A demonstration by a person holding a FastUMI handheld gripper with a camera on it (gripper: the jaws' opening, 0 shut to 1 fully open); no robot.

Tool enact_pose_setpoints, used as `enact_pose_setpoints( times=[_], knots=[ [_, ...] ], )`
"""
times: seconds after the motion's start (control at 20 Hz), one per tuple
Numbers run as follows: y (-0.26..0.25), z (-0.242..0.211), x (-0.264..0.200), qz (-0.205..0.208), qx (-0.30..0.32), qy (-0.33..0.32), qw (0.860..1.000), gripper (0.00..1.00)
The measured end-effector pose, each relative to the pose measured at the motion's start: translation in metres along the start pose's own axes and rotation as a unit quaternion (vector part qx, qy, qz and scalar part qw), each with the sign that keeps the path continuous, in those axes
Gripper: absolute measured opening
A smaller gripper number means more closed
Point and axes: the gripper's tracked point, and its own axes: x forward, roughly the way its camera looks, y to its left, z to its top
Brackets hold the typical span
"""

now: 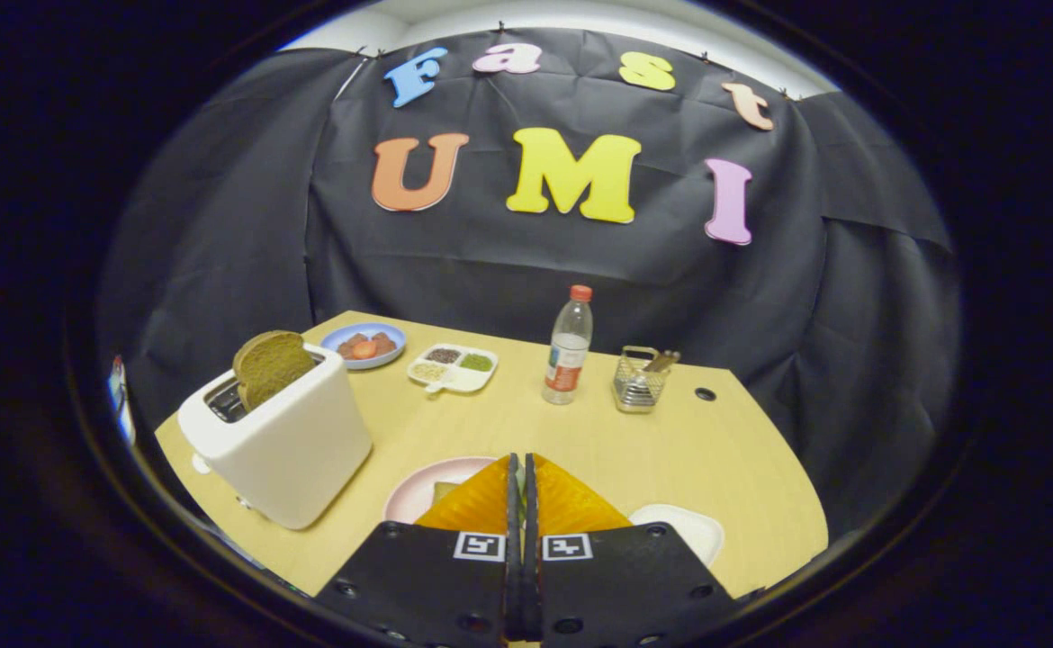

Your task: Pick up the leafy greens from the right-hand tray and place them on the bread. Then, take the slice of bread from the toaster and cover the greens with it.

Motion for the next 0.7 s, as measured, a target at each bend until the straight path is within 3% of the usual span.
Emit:
enact_pose_setpoints(
  times=[0.2, 0.4, 0.7],
  knots=[
    [0.039, -0.002, 0.023, 0.024, 0.014, 0.002, 1.000, 0.01],
    [0.080, 0.004, 0.041, 0.087, 0.049, -0.004, 0.995, 0.01],
    [0.049, -0.018, 0.096, 0.057, 0.057, 0.013, 0.997, 0.01]
  ],
)
